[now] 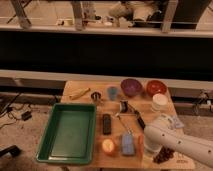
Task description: Place pepper in red bowl
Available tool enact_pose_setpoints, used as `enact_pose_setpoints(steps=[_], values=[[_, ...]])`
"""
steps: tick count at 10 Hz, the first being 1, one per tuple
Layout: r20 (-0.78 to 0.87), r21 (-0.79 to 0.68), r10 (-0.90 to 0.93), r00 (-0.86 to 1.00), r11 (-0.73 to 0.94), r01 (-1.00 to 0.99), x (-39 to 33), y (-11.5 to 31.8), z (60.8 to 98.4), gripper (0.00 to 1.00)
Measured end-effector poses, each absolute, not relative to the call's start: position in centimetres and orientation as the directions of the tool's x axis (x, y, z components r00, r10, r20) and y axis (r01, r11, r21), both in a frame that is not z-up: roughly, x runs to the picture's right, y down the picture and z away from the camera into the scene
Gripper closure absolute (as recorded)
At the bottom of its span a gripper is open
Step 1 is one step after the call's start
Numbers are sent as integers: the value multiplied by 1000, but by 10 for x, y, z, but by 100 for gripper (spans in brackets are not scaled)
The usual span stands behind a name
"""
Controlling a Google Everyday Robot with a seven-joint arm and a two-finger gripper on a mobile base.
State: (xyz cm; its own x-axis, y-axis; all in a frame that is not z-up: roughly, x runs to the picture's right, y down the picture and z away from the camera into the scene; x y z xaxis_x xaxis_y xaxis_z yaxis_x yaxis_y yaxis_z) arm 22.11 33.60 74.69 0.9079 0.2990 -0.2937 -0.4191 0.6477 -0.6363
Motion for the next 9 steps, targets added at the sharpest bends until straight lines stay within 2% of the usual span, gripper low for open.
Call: enact_pose_setpoints(steps=[3,4,7,8,9], values=[[-292,-638,296,909,648,-416,220,337,747,41],[-291,-638,294,910,649,-414,220,337,747,47],[-294,-637,292,910,650,-414,222,337,747,76],[-300,-631,294,907,652,-420,223,336,746,82],[-303,-628,296,906,653,-423,224,336,746,82]])
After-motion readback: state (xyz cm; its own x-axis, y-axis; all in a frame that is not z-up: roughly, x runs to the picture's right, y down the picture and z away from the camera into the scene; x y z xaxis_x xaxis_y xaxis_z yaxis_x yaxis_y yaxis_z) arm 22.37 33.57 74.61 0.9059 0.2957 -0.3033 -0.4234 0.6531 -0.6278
